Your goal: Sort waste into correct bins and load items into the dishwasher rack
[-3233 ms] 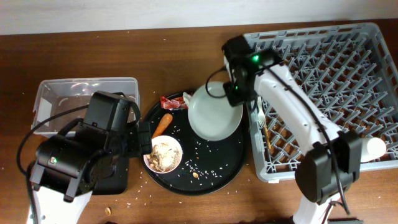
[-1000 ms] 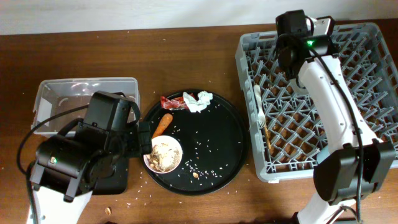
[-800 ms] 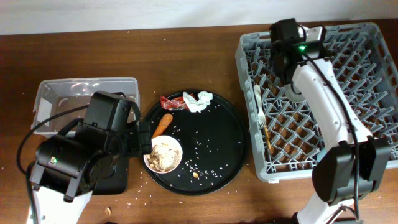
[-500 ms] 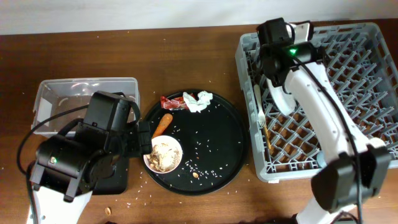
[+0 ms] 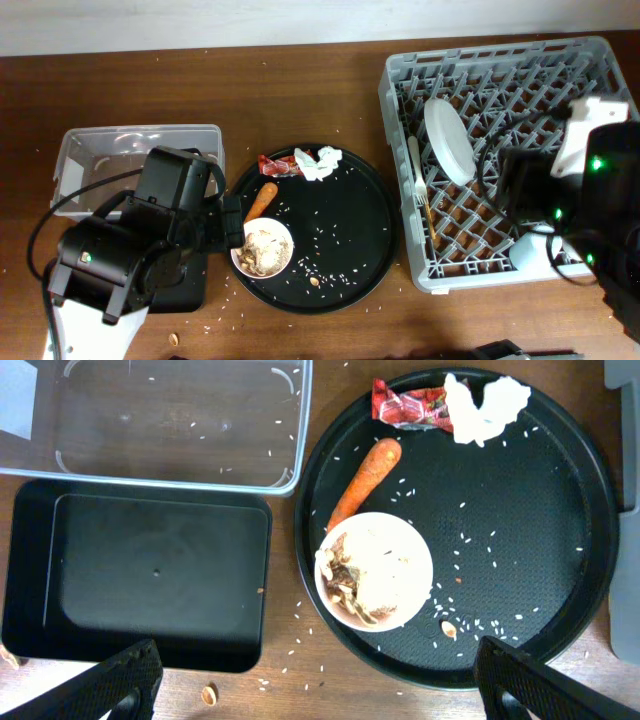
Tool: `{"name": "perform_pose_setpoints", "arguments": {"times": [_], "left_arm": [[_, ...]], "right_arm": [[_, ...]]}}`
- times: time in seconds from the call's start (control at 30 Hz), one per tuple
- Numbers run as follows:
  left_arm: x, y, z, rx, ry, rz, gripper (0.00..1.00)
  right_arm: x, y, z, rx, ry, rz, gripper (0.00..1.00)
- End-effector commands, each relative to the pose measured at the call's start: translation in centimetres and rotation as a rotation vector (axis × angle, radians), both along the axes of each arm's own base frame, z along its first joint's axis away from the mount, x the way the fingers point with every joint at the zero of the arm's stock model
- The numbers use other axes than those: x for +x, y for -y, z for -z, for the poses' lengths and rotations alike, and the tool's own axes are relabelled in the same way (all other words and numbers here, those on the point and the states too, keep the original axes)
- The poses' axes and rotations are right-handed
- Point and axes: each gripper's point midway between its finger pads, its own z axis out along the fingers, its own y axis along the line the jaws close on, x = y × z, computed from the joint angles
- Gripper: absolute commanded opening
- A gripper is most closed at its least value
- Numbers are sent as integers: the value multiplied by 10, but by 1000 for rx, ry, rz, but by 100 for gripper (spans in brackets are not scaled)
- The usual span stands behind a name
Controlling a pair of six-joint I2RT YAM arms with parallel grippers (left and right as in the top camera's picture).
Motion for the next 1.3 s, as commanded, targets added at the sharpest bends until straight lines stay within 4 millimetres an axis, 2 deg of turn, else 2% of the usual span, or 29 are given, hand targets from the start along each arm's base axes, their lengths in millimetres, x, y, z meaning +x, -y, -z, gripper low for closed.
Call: {"name": "perform_pose_setpoints", "arguments": {"times": [0.0,0.07,0.13,0.17,0.23,0.27,0.3,0.33,0.43,0.47,0.53,0.6,0.63,0.7,0.73,0.8,0.87,0.9,0.97,1.1,1.2,1.27], "left_arm": [[0,-3,-7,-3,27,-21,99],[0,-3,-7,-3,27,-21,99],[0,-3,-7,-3,27,-21,99],[0,-3,-7,-3,27,-21,99],[1,-3,-7,-4,28,-21,99],[0,-3,-7,-3,27,-21,99],[0,-3,-7,-3,27,-21,99],[0,-3,-7,-3,27,-21,99],[0,-3,-7,-3,27,-21,99],[0,-3,-7,-3,27,-21,99],[0,-3,-7,-3,27,-21,99],[1,-3,-7,-3,27,-21,99],[1,-3,-7,-3,27,-21,99],[0,-3,-7,-3,27,-21,99],[0,-3,-7,-3,27,-21,99],[0,-3,-7,-3,27,-21,99],[0,-3,-7,-3,27,-21,99],[0,-3,-7,-3,27,-21,99],[0,-3,-7,-3,27,-21,99],[0,-3,-7,-3,27,-21,99],[0,-3,-7,-3,27,-21,99],[0,-3,-7,-3,27,-21,99]], "right_arm": [[-16,-24,9,102,-62,-108,69],[-29,-23,-4,120,-2,-120,73],[-36,-22,-8,126,18,-123,73],[-38,-23,-6,130,8,-131,69],[-34,-30,10,145,-52,-154,46],[-24,-35,29,145,-114,-159,32],[-14,-37,45,137,-159,-155,28],[9,-43,72,127,-221,-150,24],[58,-55,122,116,-297,-143,4],[79,-61,144,115,-327,-144,4],[110,-71,179,104,-382,-146,4],[132,-79,212,86,-429,-146,4],[146,-76,234,45,-449,-120,4],[165,-69,261,-1,-460,-79,4],[170,-63,267,-24,-458,-41,4],[180,-35,268,-103,-424,90,4],[185,-3,260,-169,-389,194,4],[184,6,258,-175,-393,217,4],[180,19,255,-156,-407,242,4],[174,47,236,-130,-379,302,4],[166,76,221,-104,-360,369,4],[160,86,216,-86,-360,388,4]]}}
